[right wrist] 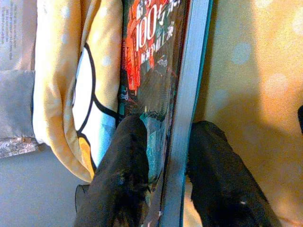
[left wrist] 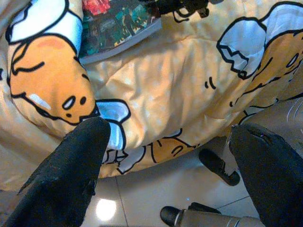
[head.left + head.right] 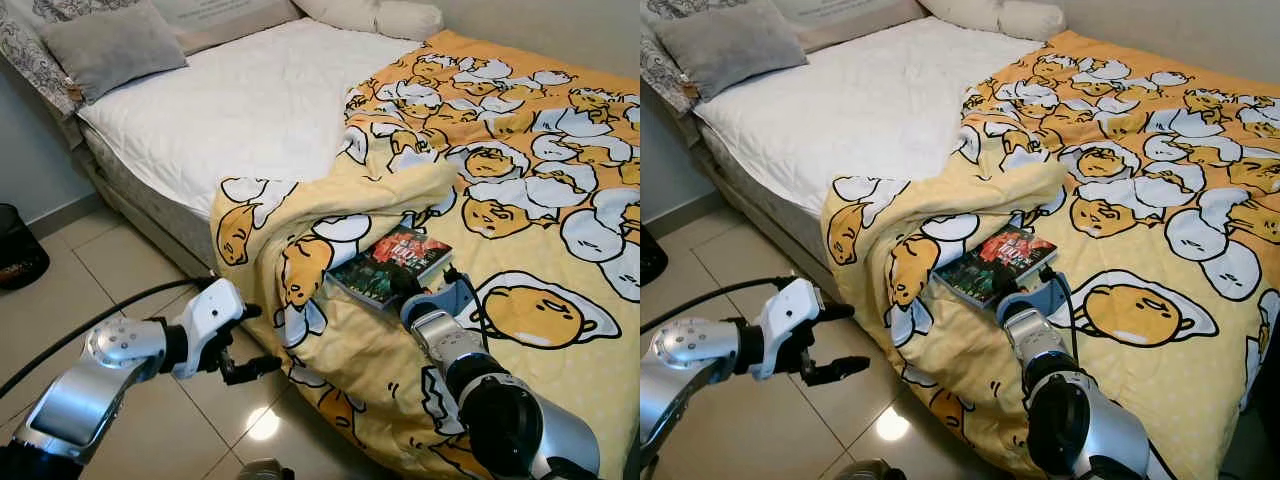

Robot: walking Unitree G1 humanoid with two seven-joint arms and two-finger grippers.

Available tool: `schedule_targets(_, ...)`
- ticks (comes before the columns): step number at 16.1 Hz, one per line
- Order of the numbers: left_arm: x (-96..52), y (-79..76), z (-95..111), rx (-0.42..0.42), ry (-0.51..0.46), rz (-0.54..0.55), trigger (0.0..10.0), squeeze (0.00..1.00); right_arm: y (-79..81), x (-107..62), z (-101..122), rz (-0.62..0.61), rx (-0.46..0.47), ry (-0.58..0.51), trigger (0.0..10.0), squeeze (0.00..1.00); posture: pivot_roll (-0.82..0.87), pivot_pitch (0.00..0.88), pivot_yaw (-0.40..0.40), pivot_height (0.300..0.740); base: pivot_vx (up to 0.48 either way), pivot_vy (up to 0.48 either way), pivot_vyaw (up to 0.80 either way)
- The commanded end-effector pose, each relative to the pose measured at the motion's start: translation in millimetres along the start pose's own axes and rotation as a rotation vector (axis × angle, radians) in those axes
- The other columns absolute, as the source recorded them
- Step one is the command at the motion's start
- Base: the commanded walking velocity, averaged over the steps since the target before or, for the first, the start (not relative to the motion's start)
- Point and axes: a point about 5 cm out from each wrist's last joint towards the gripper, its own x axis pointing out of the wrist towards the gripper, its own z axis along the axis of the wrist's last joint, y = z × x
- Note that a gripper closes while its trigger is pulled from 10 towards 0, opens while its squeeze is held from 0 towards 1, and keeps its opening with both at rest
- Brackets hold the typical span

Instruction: Clean up the room

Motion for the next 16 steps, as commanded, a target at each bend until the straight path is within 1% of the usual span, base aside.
schedule_targets(1,-3.0,0.9,3,0.008,-0.01,0.016,10.0,0.07,7.2,1.4,1,0.022,0.001,-0.005,0.0,0.0,0.23,0.0,0.033,0.74,0.0,0.0,0.0)
schedule_targets(6,-1.4,2.5,2,0.004,-0.012,0.021,10.0,0.07,12.4,2.3,1,0.039,-0.001,-0.009,0.0,0.0,0.23,0.0,0.039,0.74,0.0,0.0,0.0)
schedule_targets(9,1.1,6.3,3,0.009,-0.015,0.024,10.0,0.07,13.4,2.4,9,0.05,-0.034,-0.025,0.0,0.0,0.21,0.0,0.047,0.74,0.0,0.0,0.0)
schedule_targets(11,6.2,8.7,7,0.01,-0.039,0.032,10.0,0.07,5.6,0.0,30,0.053,-0.05,-0.067,0.0,0.0,0.18,0.0,0.045,0.74,0.0,0.0,0.0)
schedule_targets(12,9.7,9.2,8,0.01,-0.051,0.036,10.0,0.07,-1.5,-2.5,41,0.049,-0.07,-0.079,0.0,0.0,0.16,0.0,0.039,0.74,0.0,0.0,0.0)
schedule_targets(13,11.8,8.8,8,0.01,-0.057,0.037,10.0,0.07,-8.2,-4.7,47,0.041,-0.081,-0.076,0.0,0.0,0.16,0.0,0.033,0.74,0.0,0.0,0.0)
schedule_targets(14,14.5,8.2,9,0.011,-0.064,0.039,10.0,0.07,-18.8,-8.4,55,0.023,-0.096,-0.07,0.0,0.0,0.15,0.0,0.026,0.74,0.0,0.0,0.0)
schedule_targets(16,16.9,8.1,11,0.014,-0.081,0.047,10.0,0.07,-33.2,-13.3,60,-0.014,-0.119,-0.057,0.0,0.0,0.14,0.0,0.016,0.74,0.0,0.0,0.0)
